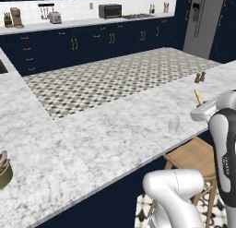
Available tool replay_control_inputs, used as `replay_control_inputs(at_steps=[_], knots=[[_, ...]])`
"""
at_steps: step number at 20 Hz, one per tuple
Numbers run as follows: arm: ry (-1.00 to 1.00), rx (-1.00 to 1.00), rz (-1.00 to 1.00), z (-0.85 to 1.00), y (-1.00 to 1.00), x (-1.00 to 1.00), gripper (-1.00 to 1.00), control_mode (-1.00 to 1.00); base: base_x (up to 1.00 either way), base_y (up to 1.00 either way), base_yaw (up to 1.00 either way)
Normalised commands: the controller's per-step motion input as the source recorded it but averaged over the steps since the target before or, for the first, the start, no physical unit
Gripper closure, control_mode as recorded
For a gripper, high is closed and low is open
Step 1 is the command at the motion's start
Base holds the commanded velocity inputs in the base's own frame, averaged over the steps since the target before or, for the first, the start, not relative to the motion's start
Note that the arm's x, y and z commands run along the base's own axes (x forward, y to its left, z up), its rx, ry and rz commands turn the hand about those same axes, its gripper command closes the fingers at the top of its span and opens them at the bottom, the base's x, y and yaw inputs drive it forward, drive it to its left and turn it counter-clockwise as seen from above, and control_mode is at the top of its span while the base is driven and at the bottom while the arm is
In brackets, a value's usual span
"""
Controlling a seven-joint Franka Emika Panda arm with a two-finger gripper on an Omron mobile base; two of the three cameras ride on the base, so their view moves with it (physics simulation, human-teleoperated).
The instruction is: Take a straw from the drawer in front and place it inside the glass cup on the dining counter.
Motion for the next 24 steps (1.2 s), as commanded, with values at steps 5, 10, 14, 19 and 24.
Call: replay_control_inputs(at_steps=[5, 10, 14, 19, 24], knots=[[-0.30, 0.00, 0.39, 0.00, -0.60, 0.30, 1.00, -1.00, 0.00, 0.00, 0.00], [-0.19, 0.00, 0.40, -0.03, -0.24, 0.42, 1.00, -1.00, 0.00, 0.00, 0.00], [-0.01, 0.02, 0.37, -0.20, 0.02, 0.56, 1.00, -1.00, 0.00, 0.00, 0.00], [-0.01, 0.09, 0.39, -0.17, 0.00, 0.18, 1.00, -1.00, 0.00, 0.00, 0.00], [-0.03, 0.15, 0.29, -0.06, -0.08, 0.01, 1.00, -1.00, 0.00, 0.00, 0.00]])
